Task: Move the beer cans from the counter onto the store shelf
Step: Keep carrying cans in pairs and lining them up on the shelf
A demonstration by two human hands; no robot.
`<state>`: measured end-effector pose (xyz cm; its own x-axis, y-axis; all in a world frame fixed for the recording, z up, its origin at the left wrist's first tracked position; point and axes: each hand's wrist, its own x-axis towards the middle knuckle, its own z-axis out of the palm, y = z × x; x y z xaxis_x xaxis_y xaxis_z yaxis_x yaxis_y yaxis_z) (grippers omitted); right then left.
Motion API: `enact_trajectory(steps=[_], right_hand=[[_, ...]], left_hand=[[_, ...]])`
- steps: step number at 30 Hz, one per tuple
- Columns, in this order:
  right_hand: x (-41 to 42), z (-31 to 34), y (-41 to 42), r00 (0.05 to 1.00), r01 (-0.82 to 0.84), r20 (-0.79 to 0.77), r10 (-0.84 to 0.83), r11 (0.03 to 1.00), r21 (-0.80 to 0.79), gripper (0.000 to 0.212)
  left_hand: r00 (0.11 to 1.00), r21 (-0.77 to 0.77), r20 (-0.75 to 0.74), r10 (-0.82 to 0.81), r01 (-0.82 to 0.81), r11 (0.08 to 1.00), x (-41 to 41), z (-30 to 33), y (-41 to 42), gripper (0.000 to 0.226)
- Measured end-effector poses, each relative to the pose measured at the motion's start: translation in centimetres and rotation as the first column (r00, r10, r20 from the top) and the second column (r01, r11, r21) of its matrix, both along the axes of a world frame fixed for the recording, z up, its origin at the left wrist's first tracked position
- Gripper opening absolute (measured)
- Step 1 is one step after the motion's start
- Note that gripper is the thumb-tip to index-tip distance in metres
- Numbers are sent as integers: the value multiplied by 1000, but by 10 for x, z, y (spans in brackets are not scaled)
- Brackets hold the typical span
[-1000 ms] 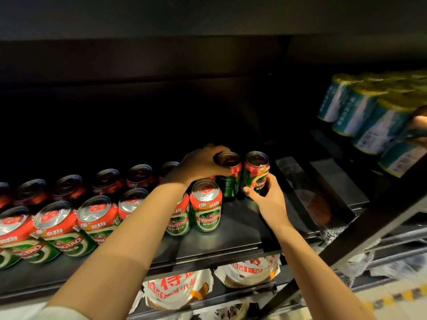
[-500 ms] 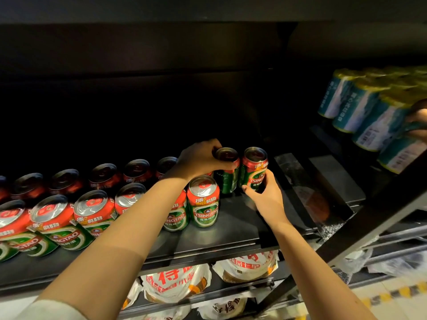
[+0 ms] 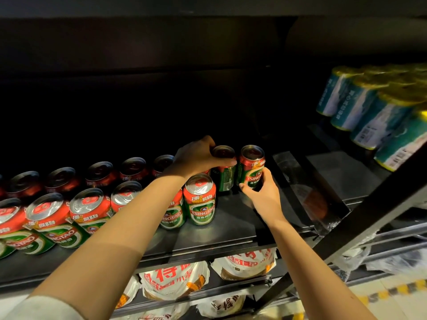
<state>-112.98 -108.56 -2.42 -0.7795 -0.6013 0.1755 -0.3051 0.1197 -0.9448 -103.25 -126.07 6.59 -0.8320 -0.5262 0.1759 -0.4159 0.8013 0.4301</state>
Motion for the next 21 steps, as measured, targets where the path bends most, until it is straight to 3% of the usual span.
enact_trajectory(steps=[7, 14, 19, 21], right_hand=[[-1, 1, 0, 1000, 1, 4, -1, 1000, 0, 49], [0, 1, 0, 1000, 2, 16, -2, 1000, -3, 50], [-1, 0, 0, 1000, -4, 22, 4, 1000, 1, 51], [-2, 0, -1, 1000, -1, 17, 1, 1000, 4, 51]], left_hand=[[995, 57, -49, -81, 84, 995, 2, 2, -1, 55], [989, 81, -73, -128, 133, 988, 5, 0, -5, 61], [1000, -5, 3, -12, 12, 1000, 0, -1, 0, 78], [1000, -11, -1, -7, 7, 1000, 0, 0, 1, 68]])
